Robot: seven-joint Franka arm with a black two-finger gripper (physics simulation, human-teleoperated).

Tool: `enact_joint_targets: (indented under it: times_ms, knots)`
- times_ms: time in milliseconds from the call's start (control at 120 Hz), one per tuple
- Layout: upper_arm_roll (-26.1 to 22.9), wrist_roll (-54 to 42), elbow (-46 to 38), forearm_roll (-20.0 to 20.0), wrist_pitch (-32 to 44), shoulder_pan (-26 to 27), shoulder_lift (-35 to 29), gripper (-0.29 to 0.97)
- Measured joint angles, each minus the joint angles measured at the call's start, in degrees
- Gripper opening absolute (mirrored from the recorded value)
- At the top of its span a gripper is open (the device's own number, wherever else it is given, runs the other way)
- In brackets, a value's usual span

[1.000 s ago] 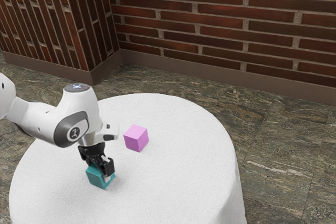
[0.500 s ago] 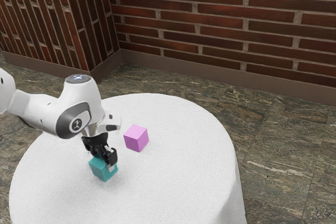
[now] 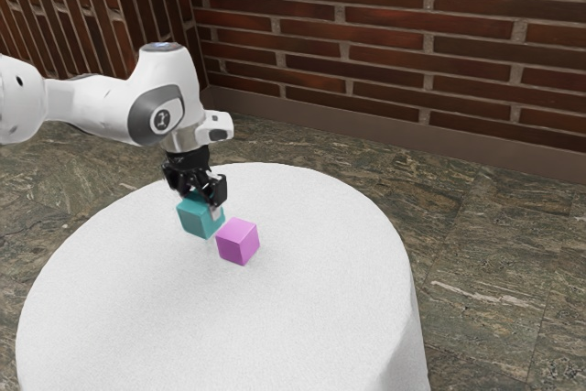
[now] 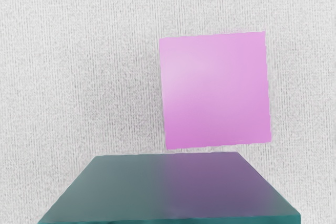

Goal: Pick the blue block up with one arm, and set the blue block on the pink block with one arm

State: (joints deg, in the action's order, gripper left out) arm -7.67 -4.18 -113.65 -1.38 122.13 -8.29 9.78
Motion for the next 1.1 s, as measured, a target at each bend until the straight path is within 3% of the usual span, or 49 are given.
enact_joint_targets:
  times_ms: [150,292,592,1100]
  knots:
    - [0.15,1.09,2.75,-0.77,-2.85,0.90,2.10,0.37]
    - [3.68,1.82,7.27,-0.98,-5.00,4.82,5.62,0.37]
    - [4.14,2.80,17.37,-1.06,-9.73,5.31,13.99,0.37]
    - [4.12,3.60,19.05,-0.93,-12.04,7.21,14.83,0.37]
